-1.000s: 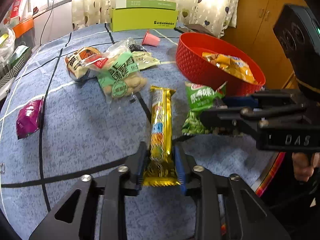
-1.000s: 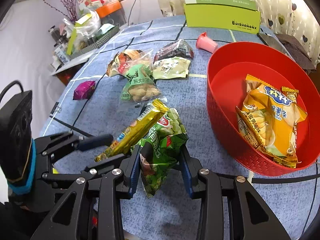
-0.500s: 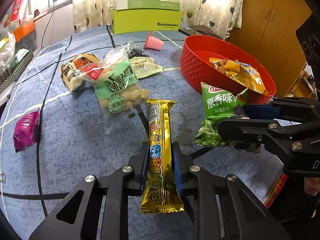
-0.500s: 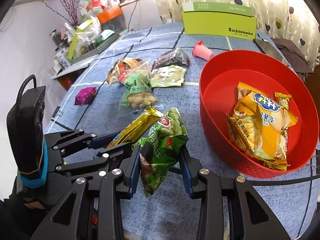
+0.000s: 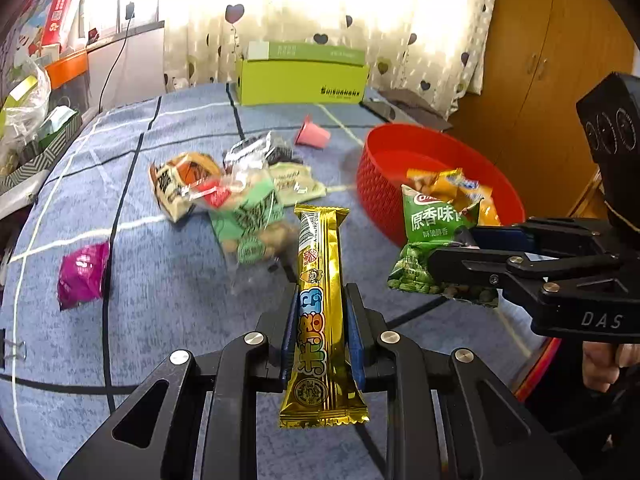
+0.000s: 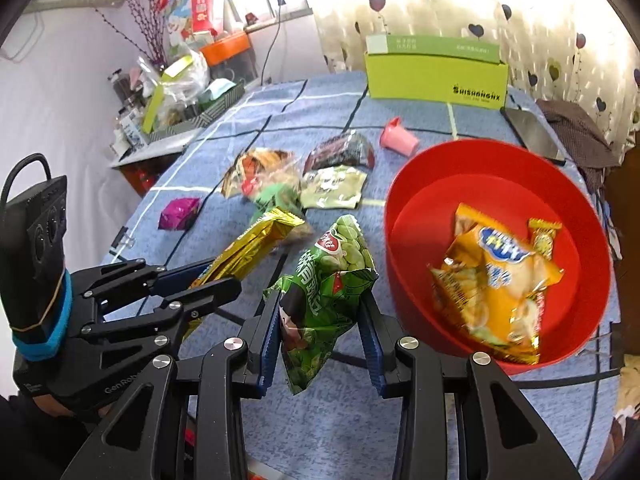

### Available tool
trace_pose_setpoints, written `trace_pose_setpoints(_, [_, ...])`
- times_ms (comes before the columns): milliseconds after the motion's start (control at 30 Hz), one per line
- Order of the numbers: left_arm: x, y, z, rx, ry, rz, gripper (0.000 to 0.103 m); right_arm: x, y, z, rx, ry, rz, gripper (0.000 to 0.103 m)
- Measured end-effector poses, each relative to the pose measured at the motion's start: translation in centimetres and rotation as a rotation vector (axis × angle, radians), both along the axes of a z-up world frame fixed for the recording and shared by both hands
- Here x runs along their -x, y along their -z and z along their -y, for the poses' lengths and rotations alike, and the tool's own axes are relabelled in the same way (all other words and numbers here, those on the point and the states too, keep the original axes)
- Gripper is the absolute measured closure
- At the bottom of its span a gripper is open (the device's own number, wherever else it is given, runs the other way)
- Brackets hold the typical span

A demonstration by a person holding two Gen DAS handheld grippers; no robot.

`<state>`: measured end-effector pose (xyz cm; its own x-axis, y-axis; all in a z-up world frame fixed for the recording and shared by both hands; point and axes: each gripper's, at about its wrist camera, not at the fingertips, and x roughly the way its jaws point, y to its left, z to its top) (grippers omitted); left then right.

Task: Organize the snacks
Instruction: 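Carry candy bar in left tool and pea bag in right tool over red bowl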

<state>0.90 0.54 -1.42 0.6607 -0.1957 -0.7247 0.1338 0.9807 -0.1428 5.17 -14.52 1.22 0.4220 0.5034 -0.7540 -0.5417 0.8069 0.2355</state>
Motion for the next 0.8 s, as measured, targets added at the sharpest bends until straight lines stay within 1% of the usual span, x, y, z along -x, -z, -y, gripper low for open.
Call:
trace_pose_setpoints(233, [-1.0,-1.8,0.9,0.012,0.013,0.034,0.08,-0.6,-1.5,1.1,-0.004,0.01,0.023,0.069])
trace_pose_setpoints(433, [-2.0,-2.9,2.4,0.018,0.047,0.053,0.08,-1.6,-2.6,2.0,0.022,0.017,0.058,0.069])
trace_pose_setpoints(600, [-2.9,-3.6,3.6,0.029,0.067,0.066,0.08,-2.4,-2.9,3.1,0.013,0.034,0.072,0.069])
trace_pose_setpoints(800, [-4.2,-4.2,4.9,0.036,0.084,0.074,0.08,-2.8,-2.6,4.6,0.001,0.064,0.067,0.069])
